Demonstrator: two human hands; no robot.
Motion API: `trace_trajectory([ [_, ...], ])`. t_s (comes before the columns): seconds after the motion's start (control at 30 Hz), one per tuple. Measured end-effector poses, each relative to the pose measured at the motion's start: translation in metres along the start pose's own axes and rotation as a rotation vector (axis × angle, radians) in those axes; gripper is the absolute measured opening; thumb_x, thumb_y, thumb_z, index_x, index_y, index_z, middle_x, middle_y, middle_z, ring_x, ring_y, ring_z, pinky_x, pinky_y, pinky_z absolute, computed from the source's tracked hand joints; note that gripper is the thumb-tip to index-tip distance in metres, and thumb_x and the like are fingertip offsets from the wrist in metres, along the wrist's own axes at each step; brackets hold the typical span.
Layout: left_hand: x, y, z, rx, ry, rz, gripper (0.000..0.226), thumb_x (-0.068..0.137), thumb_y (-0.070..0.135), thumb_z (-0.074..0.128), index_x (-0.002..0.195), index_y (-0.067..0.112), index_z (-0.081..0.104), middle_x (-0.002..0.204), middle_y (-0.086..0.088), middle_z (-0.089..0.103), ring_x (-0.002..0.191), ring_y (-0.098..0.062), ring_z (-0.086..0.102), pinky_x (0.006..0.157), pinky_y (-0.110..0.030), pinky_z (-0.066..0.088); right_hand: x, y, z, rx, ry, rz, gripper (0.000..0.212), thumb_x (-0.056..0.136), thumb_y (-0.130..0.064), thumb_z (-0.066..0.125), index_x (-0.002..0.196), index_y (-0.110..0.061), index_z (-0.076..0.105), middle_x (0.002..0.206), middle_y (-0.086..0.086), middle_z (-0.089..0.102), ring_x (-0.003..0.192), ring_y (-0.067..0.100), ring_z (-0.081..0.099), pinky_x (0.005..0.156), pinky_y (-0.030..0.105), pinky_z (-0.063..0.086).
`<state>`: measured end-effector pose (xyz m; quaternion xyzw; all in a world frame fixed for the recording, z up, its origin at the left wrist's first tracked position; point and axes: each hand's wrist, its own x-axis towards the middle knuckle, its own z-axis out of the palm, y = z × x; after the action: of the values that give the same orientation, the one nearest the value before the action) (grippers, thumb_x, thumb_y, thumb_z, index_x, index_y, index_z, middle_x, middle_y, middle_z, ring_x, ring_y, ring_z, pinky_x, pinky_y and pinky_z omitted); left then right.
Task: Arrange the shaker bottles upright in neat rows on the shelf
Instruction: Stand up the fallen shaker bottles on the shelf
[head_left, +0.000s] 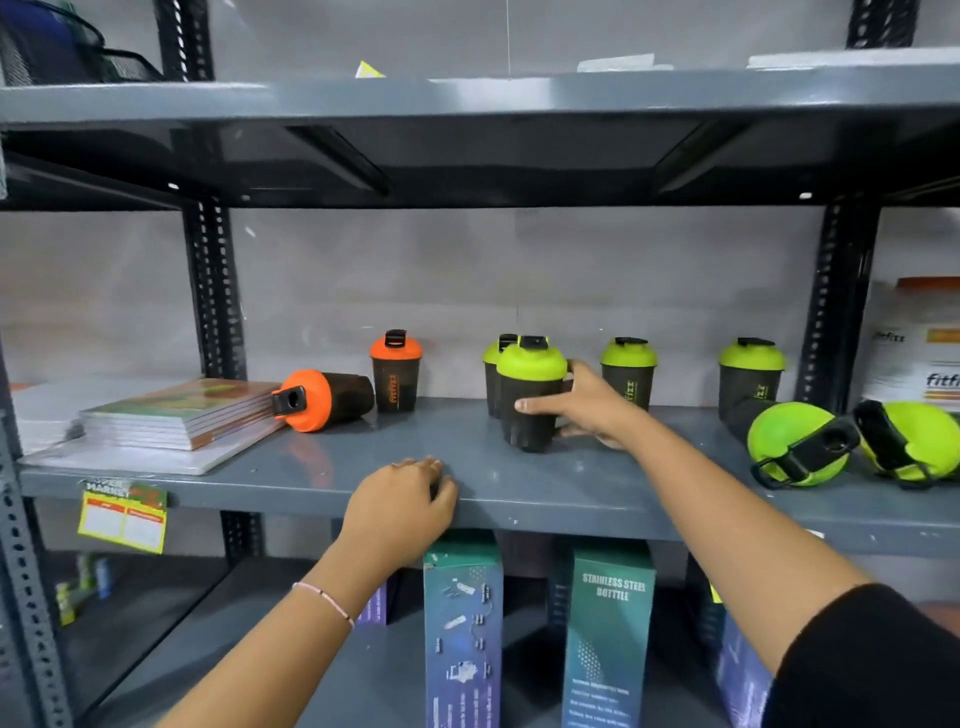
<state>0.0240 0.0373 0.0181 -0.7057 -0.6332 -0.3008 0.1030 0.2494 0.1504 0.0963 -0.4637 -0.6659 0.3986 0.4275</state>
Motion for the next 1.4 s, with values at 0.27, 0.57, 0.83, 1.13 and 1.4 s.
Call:
trace_trajectory([
  [0.27,-0.003,-0.002,0.005,-0.007,0.071,0.029,0.049,0.084,0.040,0.028,0.102,0.015,0.066,0.104,-0.006,0.071,0.097,-0.025,0.063,0.079,-0.038,0.052,-0.006,-0.023,-0.029,-0.515,-0.016,-0.020,0.122,0.065,-0.039,0.089,0.157,-0.022,0.011,0.158,-0.001,0.034,0.141,0.021,0.038,0.093,0.025,0.041],
  [0.57,-0.007,0.001,0.004,0.020,0.089,0.038,0.045,0.085,0.034,0.031,0.098,0.012,0.069,0.098,-0.008,0.073,0.091,-0.027,0.065,0.078,-0.039,0.054,0.018,-0.108,-0.035,-0.930,-0.338,-0.240,0.042,0.090,0.007,0.062,0.128,-0.011,0.065,0.134,0.007,0.063,0.123,0.016,0.057,0.108,0.029,0.041],
  [0.83,-0.010,0.003,0.004,0.044,0.101,0.045,0.042,0.086,0.030,0.036,0.095,0.008,0.071,0.096,-0.009,0.074,0.089,-0.027,0.067,0.081,-0.037,0.053,0.030,-0.113,-0.017,-1.027,-0.080,-0.089,0.041,0.077,-0.039,0.080,0.098,-0.004,0.074,0.092,0.011,0.071,0.079,0.025,0.069,0.069,0.033,0.060],
  [1.13,-0.010,0.001,0.006,0.040,0.110,0.064,0.043,0.092,0.032,0.035,0.111,0.011,0.068,0.118,-0.007,0.068,0.110,-0.025,0.061,0.097,-0.034,0.044,0.039,-0.113,0.003,-1.166,0.080,0.099,0.033,0.084,-0.035,0.072,0.072,-0.009,0.055,0.064,0.007,0.058,0.051,0.025,0.060,0.066,0.034,0.056],
  [1.4,-0.022,-0.042,-0.023,0.069,0.171,0.004,0.036,0.089,0.037,0.040,0.093,0.015,0.069,0.092,-0.002,0.071,0.094,-0.027,0.062,0.075,-0.036,0.051,0.036,-0.152,0.015,-1.501,-0.015,0.171,0.092,0.087,-0.077,0.030,0.148,-0.008,0.039,0.142,0.017,0.051,0.114,0.037,0.060,0.094,0.042,0.045],
])
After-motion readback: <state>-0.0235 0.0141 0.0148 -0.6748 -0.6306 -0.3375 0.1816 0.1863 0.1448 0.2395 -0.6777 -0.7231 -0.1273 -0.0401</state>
